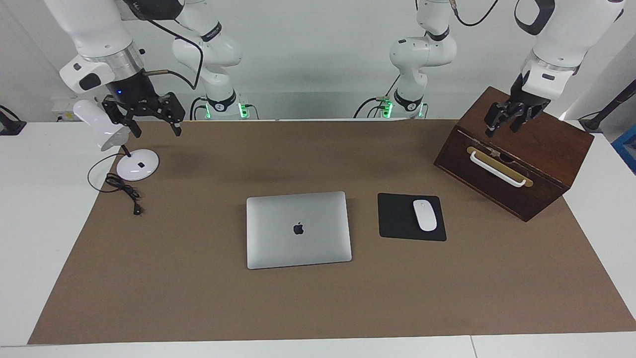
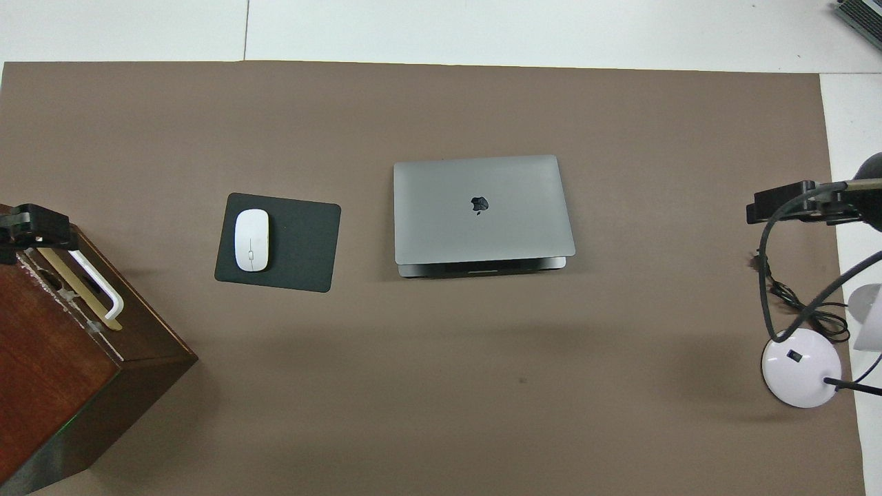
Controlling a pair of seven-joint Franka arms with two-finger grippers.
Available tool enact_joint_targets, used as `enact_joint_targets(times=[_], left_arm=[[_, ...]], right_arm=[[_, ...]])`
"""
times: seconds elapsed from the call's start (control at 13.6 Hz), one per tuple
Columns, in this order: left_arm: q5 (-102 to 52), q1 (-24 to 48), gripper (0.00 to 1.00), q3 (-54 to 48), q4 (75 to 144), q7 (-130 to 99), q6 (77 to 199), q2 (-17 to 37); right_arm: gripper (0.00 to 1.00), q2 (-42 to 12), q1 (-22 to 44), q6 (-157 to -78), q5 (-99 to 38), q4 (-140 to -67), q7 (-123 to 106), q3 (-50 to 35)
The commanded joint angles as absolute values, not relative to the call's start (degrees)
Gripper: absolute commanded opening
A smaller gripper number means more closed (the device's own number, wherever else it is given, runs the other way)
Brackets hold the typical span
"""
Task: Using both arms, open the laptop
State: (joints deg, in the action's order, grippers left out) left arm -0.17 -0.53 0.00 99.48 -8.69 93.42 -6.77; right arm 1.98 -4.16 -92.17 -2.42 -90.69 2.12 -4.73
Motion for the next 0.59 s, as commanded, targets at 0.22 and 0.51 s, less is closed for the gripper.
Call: enact_joint_targets(times=[0.22, 0.51], left_arm=[[-1.1, -1.5, 0.00, -0.4, 100.5, -14.6, 88.4, -8.2], [-7.4, -1.3, 0.00, -0.4, 102.5, -27.4, 88.9, -9.2]], right_arm=[[1.00, 3.3, -5.5, -92.3, -2.0, -92.0, 1.8, -5.6], [1.00, 3.3, -5.5, -92.4, -2.0, -92.0, 1.8, -5.6]])
